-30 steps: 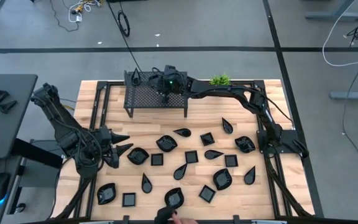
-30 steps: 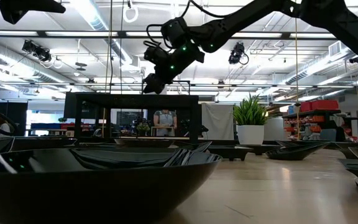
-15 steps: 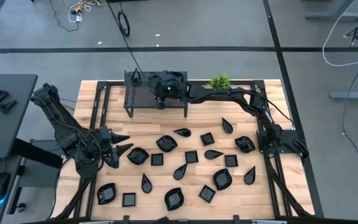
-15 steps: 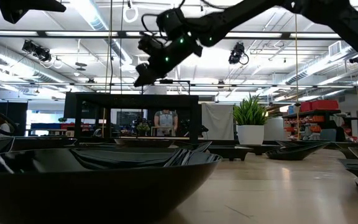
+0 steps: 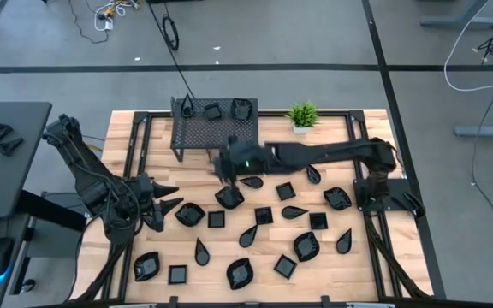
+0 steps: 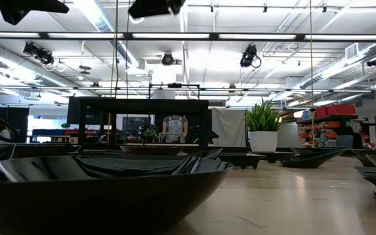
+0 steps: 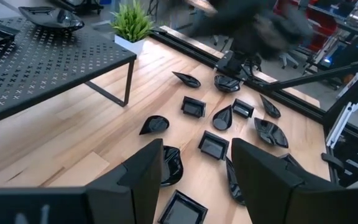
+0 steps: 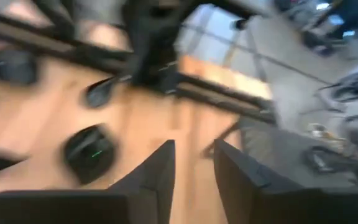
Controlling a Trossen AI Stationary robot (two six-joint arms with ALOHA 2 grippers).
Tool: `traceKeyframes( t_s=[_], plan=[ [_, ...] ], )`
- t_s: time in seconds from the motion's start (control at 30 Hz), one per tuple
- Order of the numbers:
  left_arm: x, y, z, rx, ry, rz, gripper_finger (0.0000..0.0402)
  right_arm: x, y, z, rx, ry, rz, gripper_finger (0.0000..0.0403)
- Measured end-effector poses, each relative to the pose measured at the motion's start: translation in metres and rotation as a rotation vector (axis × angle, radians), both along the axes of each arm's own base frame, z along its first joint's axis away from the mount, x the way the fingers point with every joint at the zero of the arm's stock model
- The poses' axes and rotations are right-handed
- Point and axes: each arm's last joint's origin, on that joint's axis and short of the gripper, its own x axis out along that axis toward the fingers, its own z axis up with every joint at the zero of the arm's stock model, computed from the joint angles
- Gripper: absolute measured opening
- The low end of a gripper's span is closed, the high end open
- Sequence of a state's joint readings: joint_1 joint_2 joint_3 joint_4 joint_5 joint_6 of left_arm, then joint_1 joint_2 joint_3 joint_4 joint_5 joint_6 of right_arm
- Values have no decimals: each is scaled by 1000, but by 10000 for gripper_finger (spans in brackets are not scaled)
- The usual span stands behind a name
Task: Pick & Place Mini shaped plates
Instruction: Stack the black leaf-shaped plate on top of the leaf-shaped plate on the shelf
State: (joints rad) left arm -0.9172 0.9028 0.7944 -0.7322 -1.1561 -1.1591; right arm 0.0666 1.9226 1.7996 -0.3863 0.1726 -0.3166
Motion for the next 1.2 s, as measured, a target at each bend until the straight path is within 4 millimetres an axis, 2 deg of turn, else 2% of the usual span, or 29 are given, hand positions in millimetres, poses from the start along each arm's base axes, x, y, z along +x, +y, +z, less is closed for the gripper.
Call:
traceKeyframes(
  t_s=[0.1, 0.27, 0.37, 0.47, 0.57, 0.67, 0.77, 0.87, 0.93, 1.07, 1.2],
  plan=[
    [1, 1, 0, 71, 29, -13, 197, -13, 29, -2, 41, 73, 37, 90],
    [5, 4, 1, 168, 66, -26, 197, -41, 70, -26, 65, 127, 6, 57],
    [7, 6, 1, 198, 70, -6, 197, -68, 84, -35, 83, 114, -55, 37],
    [12, 9, 4, 219, 58, 25, 197, -97, 94, -34, 154, 91, -83, 20],
    [21, 6, 6, 307, 87, -7, 197, -124, 100, -39, 231, 79, -140, 7],
    [39, -8, 8, 444, 110, -124, 197, -143, 102, -56, 286, 69, -227, 4],
    [60, -25, 7, 552, 107, -250, 197, -151, 101, -74, 326, 40, -277, 11],
    [72, -39, 6, 591, 175, -319, 197, -153, 99, -92, 348, 35, -289, 20],
    [75, -46, 9, 544, 237, -330, 197, -152, 98, -102, 380, 1, -297, 24],
    [68, -50, 2, 336, 501, -359, 197, -151, 93, -115, 430, -87, -288, 23],
    [57, -54, -15, 129, 711, -311, 197, -151, 85, -123, 426, -177, -263, 21]
  ],
)
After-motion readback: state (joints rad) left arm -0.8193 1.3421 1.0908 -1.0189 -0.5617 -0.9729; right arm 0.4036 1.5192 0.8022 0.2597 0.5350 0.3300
